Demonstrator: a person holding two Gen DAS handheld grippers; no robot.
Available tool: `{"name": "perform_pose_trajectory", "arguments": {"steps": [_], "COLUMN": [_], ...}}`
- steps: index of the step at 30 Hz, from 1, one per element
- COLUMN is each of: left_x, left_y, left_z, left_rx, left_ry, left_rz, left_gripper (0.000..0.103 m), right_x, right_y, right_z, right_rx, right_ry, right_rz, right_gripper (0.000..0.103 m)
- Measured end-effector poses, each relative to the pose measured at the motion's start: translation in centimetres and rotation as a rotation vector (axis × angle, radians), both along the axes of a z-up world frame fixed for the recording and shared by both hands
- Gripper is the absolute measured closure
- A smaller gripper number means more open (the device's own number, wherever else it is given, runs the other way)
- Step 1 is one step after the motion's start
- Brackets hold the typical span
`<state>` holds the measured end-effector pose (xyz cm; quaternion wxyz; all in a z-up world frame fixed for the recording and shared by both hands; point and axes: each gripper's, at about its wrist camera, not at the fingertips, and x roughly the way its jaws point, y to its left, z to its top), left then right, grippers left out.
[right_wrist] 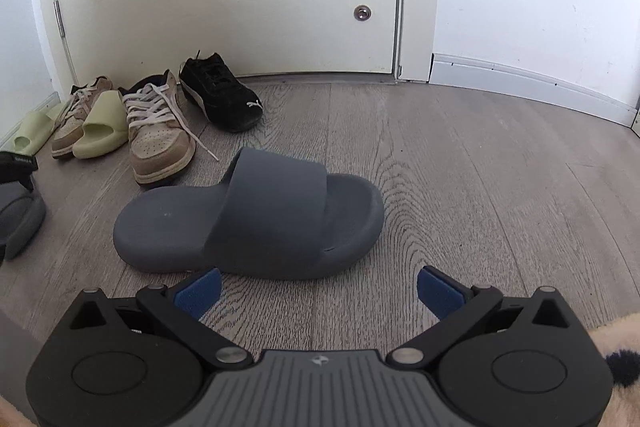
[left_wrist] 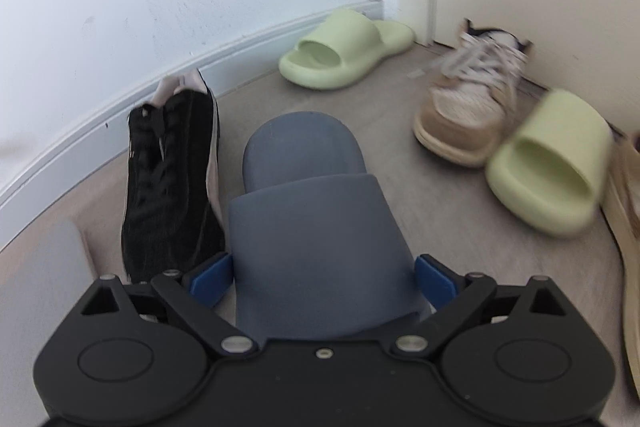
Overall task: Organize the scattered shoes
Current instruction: 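Carry the grey slide with the left gripper beside the other grey slide, then open the left gripper to release the slide while the right gripper grasps the other grey slide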
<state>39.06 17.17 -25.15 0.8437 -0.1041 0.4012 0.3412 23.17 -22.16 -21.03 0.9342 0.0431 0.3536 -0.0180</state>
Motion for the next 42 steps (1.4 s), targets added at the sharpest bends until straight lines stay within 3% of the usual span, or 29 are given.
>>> {"name": "perform_pose_trajectory", "arguments": {"steps": [5, 11, 15, 25, 28, 30, 33, 35, 39, 42], "left_x": [-4.1, -8.0, -9.7, -11.3, -11.0, -10.4, -9.2, -8.7, -11.5, -13.6], "left_y": [-5.4, -13.0, -18.2, -25.8, -28.1, -30.2, -31.4, -31.5, -29.3, -25.6], "left_z": [0.5, 1.1, 1.4, 1.7, 1.8, 2.0, 1.7, 1.5, 2.3, 3.1], "left_rx": [-0.049, -0.046, -0.033, -0.061, -0.128, -0.173, -0.311, -0.4, -0.366, -0.312], "left_ry": [0.046, 0.083, 0.094, 0.082, 0.055, 0.006, 0.006, 0.033, 0.009, -0.018], "left_rz": [-0.064, -0.207, -0.318, -0.38, -0.476, -0.603, -0.72, -0.77, -0.824, -0.783], "left_gripper": [0.006, 0.006, 0.006, 0.006, 0.008, 0.011, 0.024, 0.025, 0.024, 0.024], "right_x": [-0.6, -1.2, -1.2, -1.6, -1.8, -1.9, -2.0, -2.3, -2.4, -1.6], "right_y": [-1.9, -3.7, -5.1, -7.9, -8.4, -8.7, -9.2, -9.6, -10.0, -9.5], "right_z": [1.0, 1.8, 1.5, 1.5, 1.5, 1.5, 1.3, 1.3, 1.3, 1.0], "right_rx": [0.044, 0.01, 0.015, 0.082, 0.097, 0.095, 0.098, 0.116, 0.143, 0.118], "right_ry": [-0.033, -0.076, -0.055, -0.04, -0.041, -0.043, -0.042, -0.048, -0.056, -0.049], "right_rz": [-0.038, -0.085, -0.11, -0.19, -0.206, -0.219, -0.241, -0.253, -0.251, -0.219], "right_gripper": [0.0, 0.0, 0.0, 0.0, 0.0, 0.0, 0.0, 0.0, 0.0, 0.0]}}
